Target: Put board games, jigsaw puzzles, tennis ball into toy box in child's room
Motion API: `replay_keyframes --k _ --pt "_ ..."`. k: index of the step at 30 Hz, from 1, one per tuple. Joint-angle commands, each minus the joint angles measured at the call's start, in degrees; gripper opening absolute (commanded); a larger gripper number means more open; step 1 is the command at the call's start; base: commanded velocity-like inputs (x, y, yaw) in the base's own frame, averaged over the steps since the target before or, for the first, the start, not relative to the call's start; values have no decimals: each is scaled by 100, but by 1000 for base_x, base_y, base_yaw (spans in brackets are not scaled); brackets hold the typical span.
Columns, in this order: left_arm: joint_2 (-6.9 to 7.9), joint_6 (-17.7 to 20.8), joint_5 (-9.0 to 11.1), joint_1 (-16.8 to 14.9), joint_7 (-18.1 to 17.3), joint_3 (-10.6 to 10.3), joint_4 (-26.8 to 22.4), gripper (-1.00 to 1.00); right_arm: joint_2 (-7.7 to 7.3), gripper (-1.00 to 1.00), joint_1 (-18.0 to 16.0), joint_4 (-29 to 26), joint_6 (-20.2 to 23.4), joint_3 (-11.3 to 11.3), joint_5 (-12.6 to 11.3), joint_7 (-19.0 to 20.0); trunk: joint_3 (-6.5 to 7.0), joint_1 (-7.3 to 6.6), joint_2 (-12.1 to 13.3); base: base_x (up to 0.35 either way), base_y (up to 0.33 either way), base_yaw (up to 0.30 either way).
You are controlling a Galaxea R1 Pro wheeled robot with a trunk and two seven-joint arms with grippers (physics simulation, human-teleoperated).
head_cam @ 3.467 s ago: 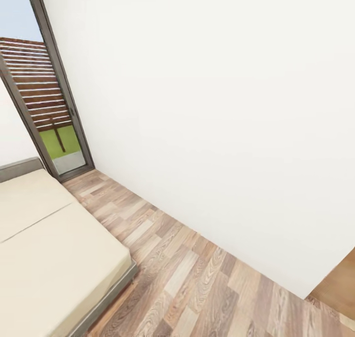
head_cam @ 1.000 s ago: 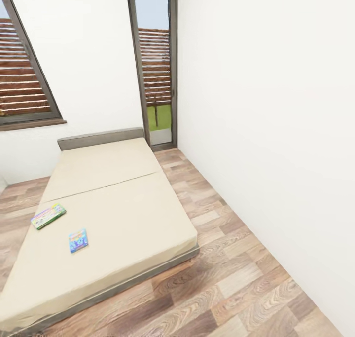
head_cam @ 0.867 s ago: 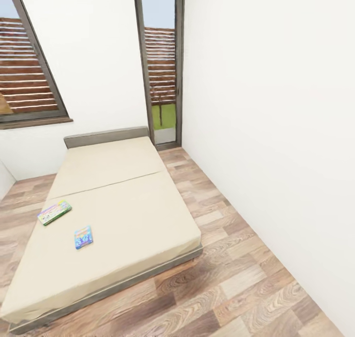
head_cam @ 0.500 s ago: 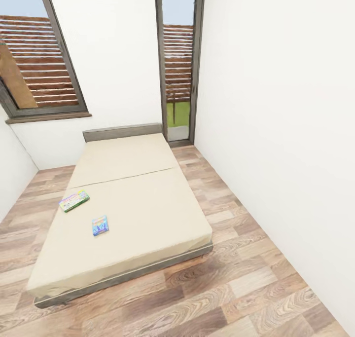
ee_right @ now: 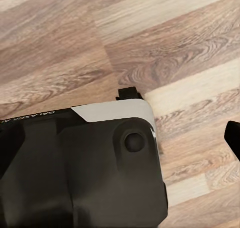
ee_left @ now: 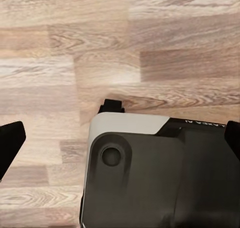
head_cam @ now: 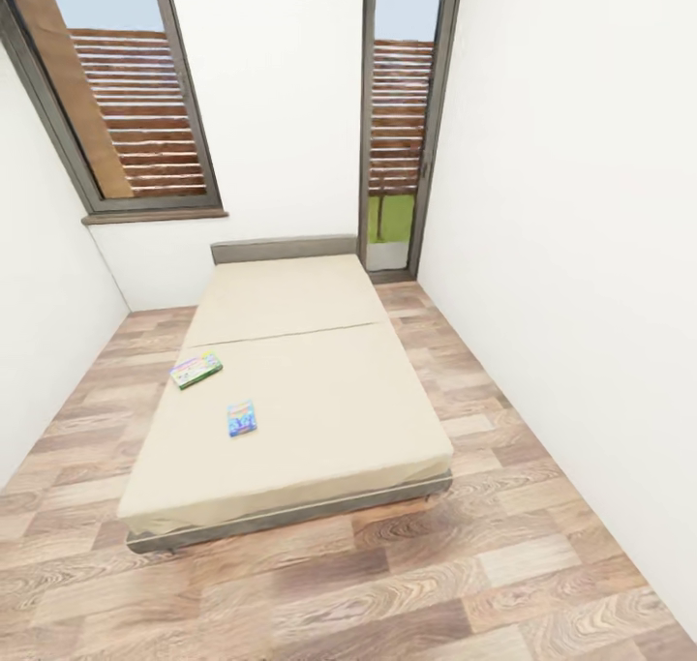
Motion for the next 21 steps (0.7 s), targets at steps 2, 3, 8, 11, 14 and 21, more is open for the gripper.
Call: replay_keyframes --k 2,3,8,11,14,21 --pt "-5 32 -2 -2 6 35 -12 100 12 100 0 -13 19 -7 -36 -16 -23 3 -11 -3 9 238" --pt "-5 32 -2 -2 6 35 -13 100 16 100 0 -13 20 -7 -36 -16 -29 3 -11 -2 5 238" --pt "-5 28 -4 -2 6 35 -11 100 21 100 0 -13 19 -5 -36 -16 -59 3 -11 -1 2 238" --pt "-5 -23 -5 2 6 30 -10 100 22 100 0 -13 20 -5 -36 -16 -77 3 -11 0 1 238" --pt "-5 -177 0 5 6 28 -10 100 23 100 0 -13 20 -5 -36 -16 -95 3 -11 0 0 238" --pt "-5 -374 6 6 6 28 47 100 23 100 0 -13 -63 -5 -36 -16 -137 3 -11 0 0 238"
